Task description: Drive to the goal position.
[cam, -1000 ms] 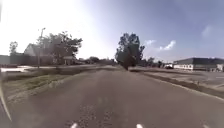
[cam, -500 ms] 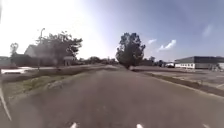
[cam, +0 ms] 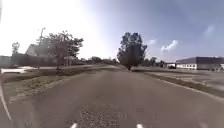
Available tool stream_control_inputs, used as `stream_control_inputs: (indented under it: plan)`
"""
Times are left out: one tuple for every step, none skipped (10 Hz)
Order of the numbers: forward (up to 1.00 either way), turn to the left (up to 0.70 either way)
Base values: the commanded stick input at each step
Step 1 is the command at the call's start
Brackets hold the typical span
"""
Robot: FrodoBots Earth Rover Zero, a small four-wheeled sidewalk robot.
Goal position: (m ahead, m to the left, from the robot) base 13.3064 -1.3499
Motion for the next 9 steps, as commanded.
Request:
stream_control_inputs:
  plan:
    - [0.70,0.00]
    - [0.70,0.00]
    - [0.70,0.00]
    - [0.70,0.00]
    - [0.70,0.00]
    - [0.70,0.00]
    - [0.70,0.00]
    - [0.70,0.00]
    - [0.70,0.00]
